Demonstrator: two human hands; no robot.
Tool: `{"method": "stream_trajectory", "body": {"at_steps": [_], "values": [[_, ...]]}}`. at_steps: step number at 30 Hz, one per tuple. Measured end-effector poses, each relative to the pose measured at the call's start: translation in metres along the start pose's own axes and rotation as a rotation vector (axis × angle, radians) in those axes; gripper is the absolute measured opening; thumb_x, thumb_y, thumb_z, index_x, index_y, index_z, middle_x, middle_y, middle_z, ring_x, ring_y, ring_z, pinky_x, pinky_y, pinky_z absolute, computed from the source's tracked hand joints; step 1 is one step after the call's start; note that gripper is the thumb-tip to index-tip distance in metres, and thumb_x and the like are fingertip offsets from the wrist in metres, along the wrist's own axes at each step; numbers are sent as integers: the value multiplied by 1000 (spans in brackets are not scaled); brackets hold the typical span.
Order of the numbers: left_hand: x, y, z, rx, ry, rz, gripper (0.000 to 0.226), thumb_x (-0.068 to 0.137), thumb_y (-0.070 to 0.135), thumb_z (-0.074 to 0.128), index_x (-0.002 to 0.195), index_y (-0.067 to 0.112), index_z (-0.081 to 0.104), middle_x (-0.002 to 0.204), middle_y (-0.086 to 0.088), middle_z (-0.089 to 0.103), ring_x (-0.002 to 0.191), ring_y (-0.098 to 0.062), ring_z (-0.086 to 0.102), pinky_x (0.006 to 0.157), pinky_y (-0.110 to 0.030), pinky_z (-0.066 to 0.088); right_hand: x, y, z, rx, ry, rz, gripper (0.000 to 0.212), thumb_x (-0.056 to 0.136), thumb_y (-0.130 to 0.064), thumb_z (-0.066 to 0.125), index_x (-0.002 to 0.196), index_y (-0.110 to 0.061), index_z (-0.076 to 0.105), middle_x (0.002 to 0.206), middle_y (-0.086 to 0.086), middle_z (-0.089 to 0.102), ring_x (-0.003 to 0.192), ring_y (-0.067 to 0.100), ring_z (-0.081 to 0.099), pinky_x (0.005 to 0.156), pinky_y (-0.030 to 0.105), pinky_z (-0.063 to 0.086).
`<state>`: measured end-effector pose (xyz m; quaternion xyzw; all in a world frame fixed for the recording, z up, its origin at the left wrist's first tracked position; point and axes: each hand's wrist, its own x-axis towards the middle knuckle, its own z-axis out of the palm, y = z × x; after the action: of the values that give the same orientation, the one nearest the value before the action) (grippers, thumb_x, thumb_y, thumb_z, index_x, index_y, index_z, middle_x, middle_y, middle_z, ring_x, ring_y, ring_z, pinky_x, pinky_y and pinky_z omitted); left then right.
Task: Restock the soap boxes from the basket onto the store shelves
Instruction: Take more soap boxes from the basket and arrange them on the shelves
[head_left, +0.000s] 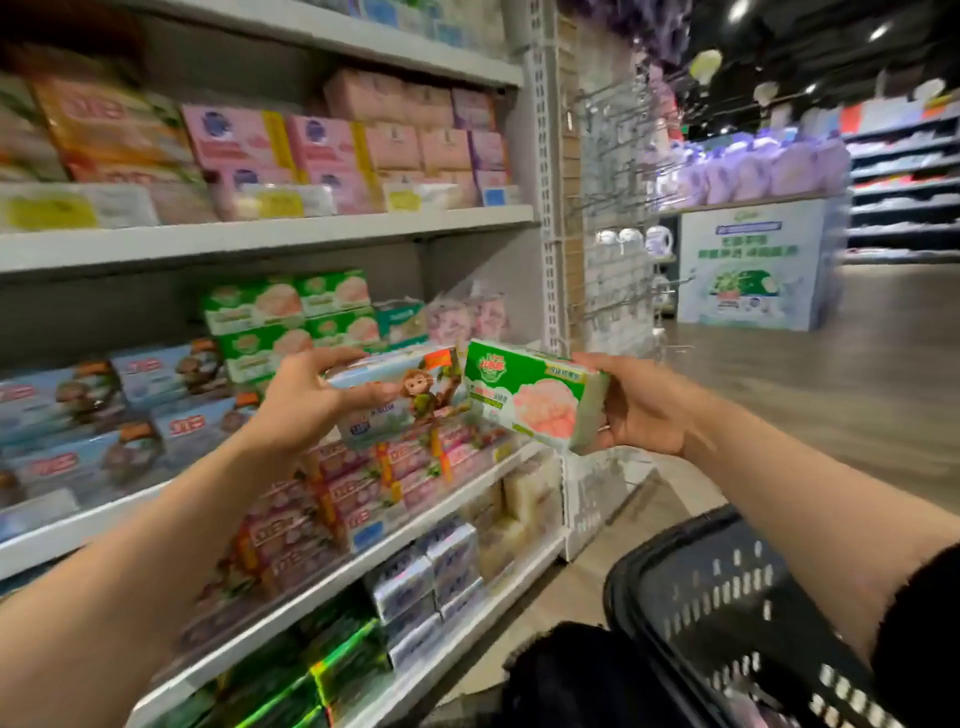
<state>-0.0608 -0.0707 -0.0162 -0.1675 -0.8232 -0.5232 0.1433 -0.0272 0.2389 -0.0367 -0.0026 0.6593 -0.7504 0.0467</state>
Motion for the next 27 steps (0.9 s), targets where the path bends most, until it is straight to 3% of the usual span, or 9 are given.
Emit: {"method": "stream_trajectory", "body": {"at_steps": [4,6,10,13,17,21,25,27], "values": [[-37,-30,-83,42,200,-99,87,50,39,93,125,7,62,122,-7,63,103,-24,64,92,-46,54,41,-9,96,-40,-110,7,23,96,-30,49,102,-14,64,91,12,57,64,24,46,51,40,58],[-58,-45,-117,62,285,-161,88,46,42,94,122,10,63,120,-3,63,100,-20,64,89,-40,53,57,-9,140,-79,-115,3,24,94,-32,53,106,-14,62,88,10,59,60,23,52,54,39,56],[-98,-69,-175,130,466,-235,62,61,34,90,116,16,66,111,-3,67,86,-16,66,68,-29,52,72,-12,213,-111,-133,-13,18,92,-28,59,84,-12,63,56,2,63,41,13,58,43,29,53],[-112,-83,-206,148,560,-278,74,49,37,95,115,16,68,107,-5,70,86,-18,68,71,-33,55,81,-12,246,-124,-134,-29,21,93,-26,59,75,-15,57,40,-2,54,31,10,52,33,22,46],[-105,-89,-222,156,607,-265,89,34,54,87,115,21,68,106,-3,70,90,-19,68,78,-38,57,103,-11,259,-171,-78,-36,17,89,-29,64,84,-13,62,57,2,60,42,13,58,37,23,48],[-75,-92,-219,137,605,-211,69,59,31,91,121,21,63,112,-2,64,90,-16,66,75,-34,56,130,-25,250,-167,9,-88,26,85,-30,70,101,-11,63,77,8,65,63,23,62,59,37,55],[-34,-94,-208,207,613,-157,82,47,55,88,120,29,63,116,1,63,100,-19,64,85,-46,56,155,-43,236,-244,73,-162,27,83,-31,71,102,-13,68,86,8,71,74,25,65,75,48,55],[-13,-97,-203,255,610,-135,85,46,61,83,122,28,61,115,0,64,102,-20,63,87,-48,55,166,-50,232,-317,72,-188,26,82,-29,72,102,-12,69,83,8,71,70,24,65,70,44,56]]}}
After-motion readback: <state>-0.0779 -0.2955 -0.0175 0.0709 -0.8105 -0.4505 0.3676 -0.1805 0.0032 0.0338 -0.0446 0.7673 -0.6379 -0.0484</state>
